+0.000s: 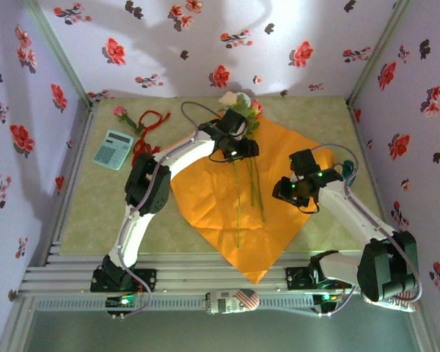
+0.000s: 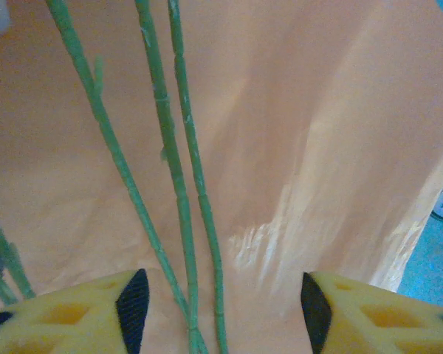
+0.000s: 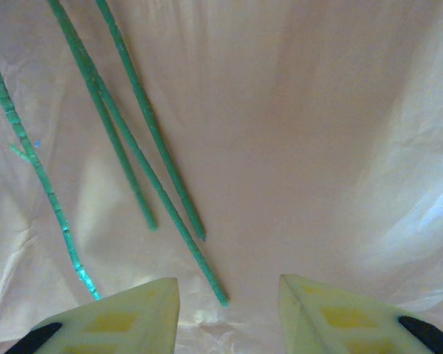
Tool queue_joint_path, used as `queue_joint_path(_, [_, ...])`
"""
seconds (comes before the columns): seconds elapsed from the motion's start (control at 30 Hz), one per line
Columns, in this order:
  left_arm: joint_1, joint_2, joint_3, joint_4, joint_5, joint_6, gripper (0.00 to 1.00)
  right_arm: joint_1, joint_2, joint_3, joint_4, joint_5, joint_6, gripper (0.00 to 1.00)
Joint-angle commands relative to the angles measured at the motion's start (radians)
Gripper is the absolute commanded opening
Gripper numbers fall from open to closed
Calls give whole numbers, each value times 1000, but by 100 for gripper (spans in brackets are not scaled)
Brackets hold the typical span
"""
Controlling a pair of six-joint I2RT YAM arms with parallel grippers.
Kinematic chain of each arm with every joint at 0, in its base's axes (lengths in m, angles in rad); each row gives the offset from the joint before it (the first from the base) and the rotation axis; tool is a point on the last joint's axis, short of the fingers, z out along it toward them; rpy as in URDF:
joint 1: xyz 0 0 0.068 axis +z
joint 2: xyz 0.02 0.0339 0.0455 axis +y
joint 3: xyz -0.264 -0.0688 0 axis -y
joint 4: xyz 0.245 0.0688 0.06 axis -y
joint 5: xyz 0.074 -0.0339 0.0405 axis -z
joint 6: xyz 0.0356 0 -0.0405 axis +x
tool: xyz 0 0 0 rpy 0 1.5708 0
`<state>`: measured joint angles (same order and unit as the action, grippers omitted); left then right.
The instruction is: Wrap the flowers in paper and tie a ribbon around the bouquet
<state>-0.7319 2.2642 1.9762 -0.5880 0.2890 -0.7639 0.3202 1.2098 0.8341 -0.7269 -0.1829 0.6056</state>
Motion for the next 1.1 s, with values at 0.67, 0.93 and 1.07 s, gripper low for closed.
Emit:
queue_joint_path(0.67, [620,11,161,-350,-304,232,22,-6,30,39,5,-17,-9,42])
queue_joint_path(0.93, [674,142,292,-354,-365,216,24,-5,42,43,3,-11,5,42])
queue_joint_path(1.07, [715,170,316,-308,-369,218,29,-6,46,41,1,-10,9,42])
